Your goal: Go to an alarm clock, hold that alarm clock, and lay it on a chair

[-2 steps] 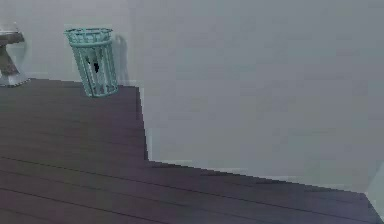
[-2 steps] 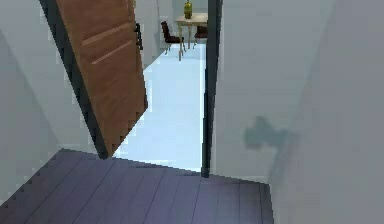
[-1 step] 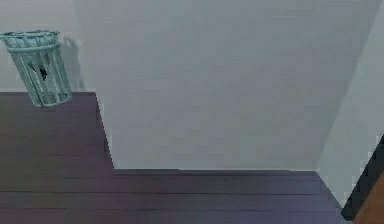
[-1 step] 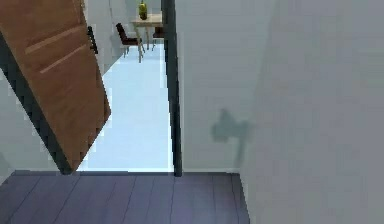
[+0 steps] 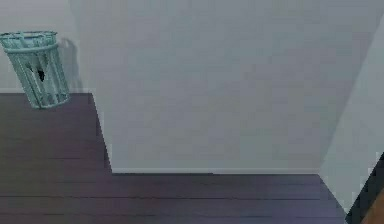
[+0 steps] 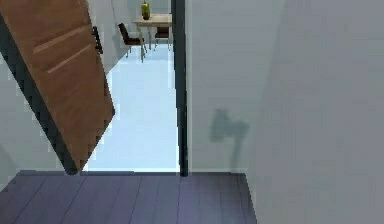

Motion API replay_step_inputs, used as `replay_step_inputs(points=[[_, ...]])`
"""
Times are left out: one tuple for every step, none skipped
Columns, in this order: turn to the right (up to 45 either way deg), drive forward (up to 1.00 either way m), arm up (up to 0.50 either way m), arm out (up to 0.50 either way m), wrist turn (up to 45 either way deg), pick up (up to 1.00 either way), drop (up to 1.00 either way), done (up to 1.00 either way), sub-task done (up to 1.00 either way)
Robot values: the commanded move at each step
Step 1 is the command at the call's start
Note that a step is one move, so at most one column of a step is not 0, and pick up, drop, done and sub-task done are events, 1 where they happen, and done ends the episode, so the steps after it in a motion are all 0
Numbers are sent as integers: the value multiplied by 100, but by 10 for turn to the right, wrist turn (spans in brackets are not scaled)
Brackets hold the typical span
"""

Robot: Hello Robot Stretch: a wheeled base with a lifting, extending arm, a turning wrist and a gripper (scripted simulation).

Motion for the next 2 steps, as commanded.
replay_step_inputs(points=[[-450,0,0,0,0,0,0,0,0],[-390,0,0,0,0,0,0,0,0]])
